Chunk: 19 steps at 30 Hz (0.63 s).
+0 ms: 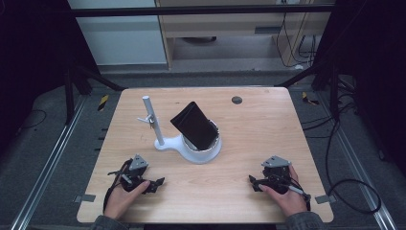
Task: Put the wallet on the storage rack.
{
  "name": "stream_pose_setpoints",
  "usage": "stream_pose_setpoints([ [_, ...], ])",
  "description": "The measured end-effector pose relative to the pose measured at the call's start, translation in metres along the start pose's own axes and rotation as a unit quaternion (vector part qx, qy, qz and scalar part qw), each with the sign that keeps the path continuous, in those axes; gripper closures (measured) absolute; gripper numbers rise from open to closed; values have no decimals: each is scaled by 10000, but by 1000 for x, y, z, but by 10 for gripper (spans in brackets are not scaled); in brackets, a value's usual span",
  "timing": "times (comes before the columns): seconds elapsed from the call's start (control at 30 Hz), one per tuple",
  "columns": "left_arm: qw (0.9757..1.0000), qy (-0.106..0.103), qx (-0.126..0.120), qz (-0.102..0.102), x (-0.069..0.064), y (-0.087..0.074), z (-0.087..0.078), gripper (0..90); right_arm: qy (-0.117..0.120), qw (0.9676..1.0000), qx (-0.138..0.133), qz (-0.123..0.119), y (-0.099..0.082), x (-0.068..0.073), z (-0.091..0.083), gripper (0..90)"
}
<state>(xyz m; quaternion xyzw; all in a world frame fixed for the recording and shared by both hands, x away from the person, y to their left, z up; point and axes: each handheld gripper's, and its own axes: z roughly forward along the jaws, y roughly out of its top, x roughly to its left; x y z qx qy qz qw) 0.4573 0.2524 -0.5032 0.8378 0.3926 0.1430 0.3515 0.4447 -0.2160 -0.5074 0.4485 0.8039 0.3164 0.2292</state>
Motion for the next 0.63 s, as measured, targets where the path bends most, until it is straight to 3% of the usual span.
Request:
stream_pose_setpoints([
  [0.1,9999,59,-94,-8,3,-2,1,58,45,10000,-19,6,0,-1,1,39],
  [0.2,9996,218,-114,166,4,-5,2,46,159,9997,-31,176,-1,-1,3,29],
  [0.27,9996,172,-114,179,5,-5,2,33,258,9992,-56,301,-3,-3,5,16],
  [0.63,9996,237,-98,141,3,-6,2,21,246,9992,-50,305,-3,-2,5,14],
])
